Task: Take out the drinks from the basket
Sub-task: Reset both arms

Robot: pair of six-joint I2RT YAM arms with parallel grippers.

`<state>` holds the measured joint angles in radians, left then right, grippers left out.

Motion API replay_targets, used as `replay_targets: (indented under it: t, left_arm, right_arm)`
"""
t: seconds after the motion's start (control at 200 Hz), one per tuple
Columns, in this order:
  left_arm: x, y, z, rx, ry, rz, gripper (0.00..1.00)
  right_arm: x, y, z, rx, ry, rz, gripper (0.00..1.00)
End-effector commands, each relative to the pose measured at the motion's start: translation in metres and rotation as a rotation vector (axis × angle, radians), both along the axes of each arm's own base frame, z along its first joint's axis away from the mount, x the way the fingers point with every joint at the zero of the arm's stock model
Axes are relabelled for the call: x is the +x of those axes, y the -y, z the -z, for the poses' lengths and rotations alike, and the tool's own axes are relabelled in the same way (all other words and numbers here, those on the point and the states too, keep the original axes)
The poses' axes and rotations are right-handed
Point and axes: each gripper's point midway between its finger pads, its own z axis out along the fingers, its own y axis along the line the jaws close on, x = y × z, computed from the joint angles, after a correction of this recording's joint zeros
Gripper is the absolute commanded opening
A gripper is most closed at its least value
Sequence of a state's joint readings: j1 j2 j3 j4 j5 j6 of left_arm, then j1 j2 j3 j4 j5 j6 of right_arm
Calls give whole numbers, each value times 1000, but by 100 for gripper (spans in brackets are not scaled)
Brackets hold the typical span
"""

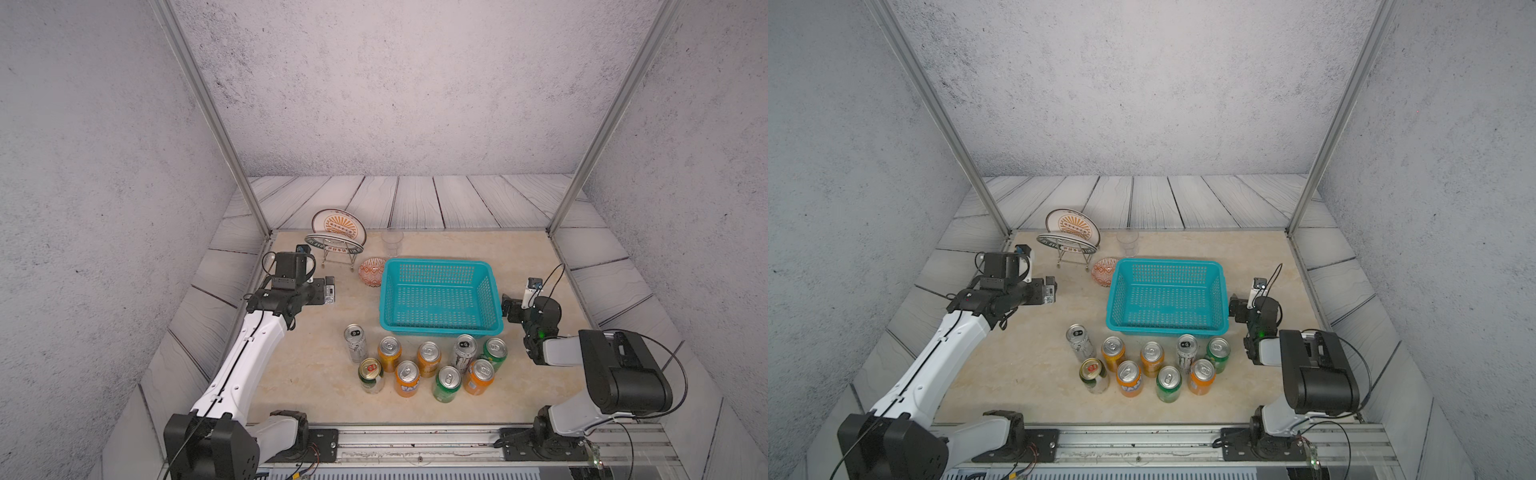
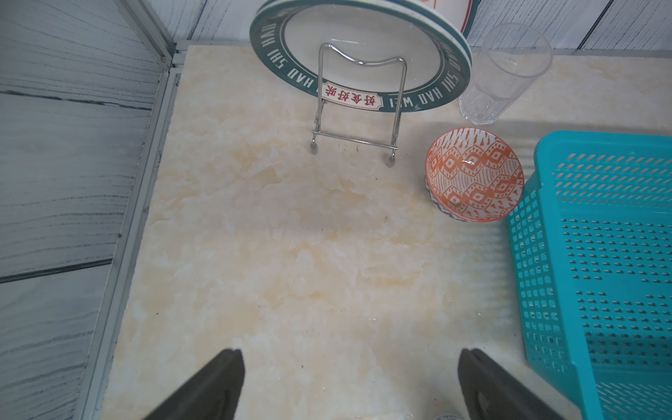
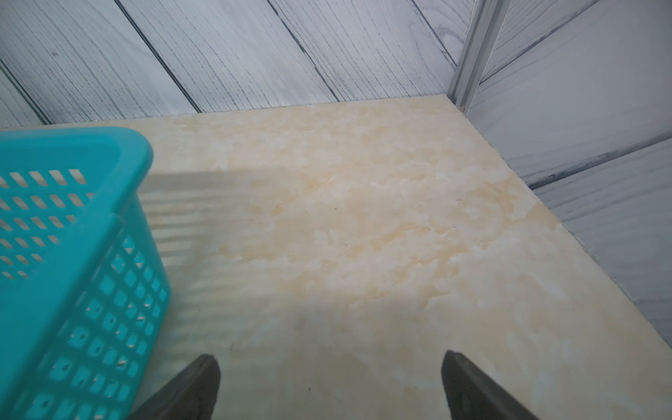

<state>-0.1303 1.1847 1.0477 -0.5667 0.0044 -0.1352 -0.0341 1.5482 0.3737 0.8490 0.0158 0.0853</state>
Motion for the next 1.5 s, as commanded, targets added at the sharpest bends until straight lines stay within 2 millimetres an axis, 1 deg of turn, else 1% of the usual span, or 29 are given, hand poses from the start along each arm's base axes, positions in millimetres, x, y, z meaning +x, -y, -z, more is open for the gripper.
replay_targets:
  t: [0.0, 0.2, 0.33, 0.4, 0.53, 0.611, 0.721, 0.821, 0.906, 0.986, 1.161, 1.251, 1.321, 1.446, 1.491]
  left_arm:
    - [4, -4, 2, 7, 16, -8, 99]
    - [6, -3, -2, -6, 78, -9, 99]
    - [10, -3, -7, -15, 181, -8, 99]
    - [10, -7, -16, -22, 241, -43, 99]
    - [7, -25, -24, -23, 366, -153, 99]
    - [3, -40, -14, 9, 409, -234, 99]
    - [-1, -53, 14, 58, 404, -290, 99]
    - [-2, -57, 39, 99, 363, -297, 99]
    - [-3, -62, 56, 137, 341, -309, 99]
    - [-1, -63, 71, 142, 342, -312, 99]
    - [8, -60, 88, 155, 388, -280, 99]
    - [17, -52, 86, 176, 396, -216, 99]
    - [24, -53, 86, 200, 412, -206, 99]
    - [35, -48, 84, 223, 449, -152, 99]
    - [38, -47, 87, 218, 458, -141, 99]
  right_arm:
    - [11, -3, -11, 7, 4, -26, 99]
    - [13, -4, -11, -1, 23, -35, 99]
    - [13, -5, -12, -2, 43, -37, 100]
    - [13, -5, -12, -2, 41, -36, 100]
    - [13, -5, -12, -2, 42, -37, 99]
    - [13, -5, -12, -2, 43, -37, 99]
    - [13, -5, -13, -2, 43, -38, 99]
    - [13, -5, -12, -2, 41, -38, 99]
    - [13, -5, -12, -2, 42, -38, 99]
    - [13, -5, -12, -1, 41, -37, 99]
    - [13, -5, -12, -2, 40, -37, 100]
    - [13, -5, -12, -3, 39, -37, 99]
    - [13, -5, -12, -3, 39, -36, 99]
    - [13, -5, -12, -2, 40, -38, 99]
    - [13, -5, -12, -4, 40, -36, 100]
